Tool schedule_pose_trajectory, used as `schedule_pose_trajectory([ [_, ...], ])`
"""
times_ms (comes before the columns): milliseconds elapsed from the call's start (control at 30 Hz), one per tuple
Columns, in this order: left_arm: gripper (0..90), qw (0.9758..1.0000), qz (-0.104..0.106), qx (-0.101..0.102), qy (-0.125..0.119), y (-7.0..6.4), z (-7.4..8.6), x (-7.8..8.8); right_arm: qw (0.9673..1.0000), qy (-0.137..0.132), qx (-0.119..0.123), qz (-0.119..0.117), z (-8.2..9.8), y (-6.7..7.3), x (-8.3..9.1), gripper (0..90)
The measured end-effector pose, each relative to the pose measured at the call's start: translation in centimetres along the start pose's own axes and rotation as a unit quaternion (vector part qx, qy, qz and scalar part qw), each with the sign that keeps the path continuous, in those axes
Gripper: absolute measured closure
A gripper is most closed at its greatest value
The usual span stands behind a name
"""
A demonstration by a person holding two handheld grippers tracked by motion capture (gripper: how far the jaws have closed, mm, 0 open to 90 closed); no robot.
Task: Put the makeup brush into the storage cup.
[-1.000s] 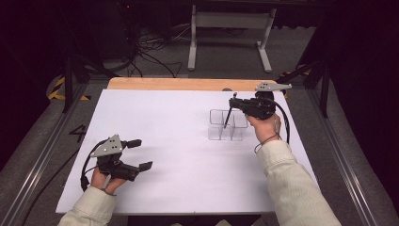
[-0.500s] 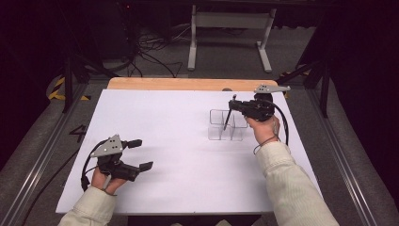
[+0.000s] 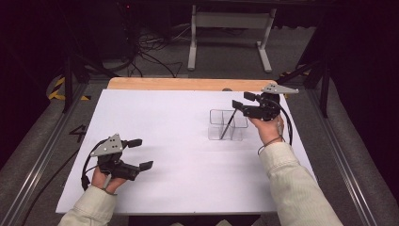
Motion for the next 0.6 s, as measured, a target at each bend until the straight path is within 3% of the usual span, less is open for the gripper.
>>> schedule_pose_trajectory([
  [233, 9.7, 1.0, 0.001, 0.001, -0.003, 0.0, -0.1, 0.1, 0.9996, -0.006, 0.029, 0.004, -0.8, 0.6, 1.2, 18.5],
  [600, 9.0, 0.9999, 0.005, 0.006, -0.013, -0.4, 0.0, 1.1, 0.9978, -0.032, 0.049, -0.03, -1.2, 2.3, 4.8, 6.3],
])
Point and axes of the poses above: each handheld gripper's, and its own axes: x roughly backward along the jaws, z roughly out of its underside, y roughly to its left, the point moved 2 cm from there along -x, roughly forward along the jaws, and after that the axes turned 14 degrees about x, right-handed, at the moved point
